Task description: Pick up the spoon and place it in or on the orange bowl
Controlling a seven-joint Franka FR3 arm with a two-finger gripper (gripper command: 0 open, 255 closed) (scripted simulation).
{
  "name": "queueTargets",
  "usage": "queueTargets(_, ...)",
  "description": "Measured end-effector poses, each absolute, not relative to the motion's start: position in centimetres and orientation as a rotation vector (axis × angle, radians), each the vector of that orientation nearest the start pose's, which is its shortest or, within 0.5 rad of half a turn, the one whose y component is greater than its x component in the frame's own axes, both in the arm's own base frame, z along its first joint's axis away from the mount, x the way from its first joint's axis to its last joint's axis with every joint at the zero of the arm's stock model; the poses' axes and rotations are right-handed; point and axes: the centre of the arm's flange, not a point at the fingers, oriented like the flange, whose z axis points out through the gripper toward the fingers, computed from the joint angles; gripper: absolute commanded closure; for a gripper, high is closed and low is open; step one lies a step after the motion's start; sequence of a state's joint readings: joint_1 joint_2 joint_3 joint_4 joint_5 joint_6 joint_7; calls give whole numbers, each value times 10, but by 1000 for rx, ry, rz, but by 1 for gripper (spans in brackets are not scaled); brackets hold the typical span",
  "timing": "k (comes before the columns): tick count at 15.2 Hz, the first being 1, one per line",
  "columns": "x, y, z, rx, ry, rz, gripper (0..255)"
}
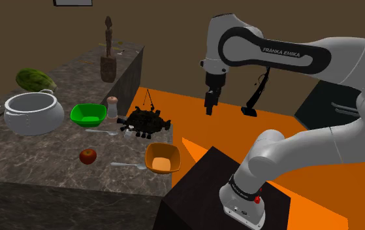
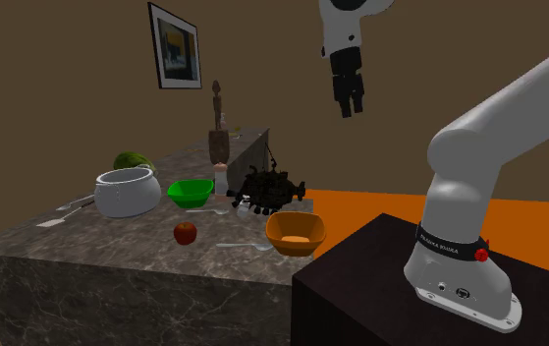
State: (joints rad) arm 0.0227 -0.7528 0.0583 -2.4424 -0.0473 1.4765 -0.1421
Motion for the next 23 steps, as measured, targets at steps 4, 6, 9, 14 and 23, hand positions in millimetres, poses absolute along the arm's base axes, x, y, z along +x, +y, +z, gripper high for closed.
queueTargets(4, 313, 25, 512, -3171, -365, 349, 0)
queueTargets(6, 327, 27, 491, -3159, -400, 348, 0)
queueTargets(9, 350, 37, 463, -3139, -456, 342, 0)
queueTargets(14, 389, 51, 411, -3105, -548, 335, 0)
queueTargets(23, 455, 85, 319, -3034, -708, 319, 0)
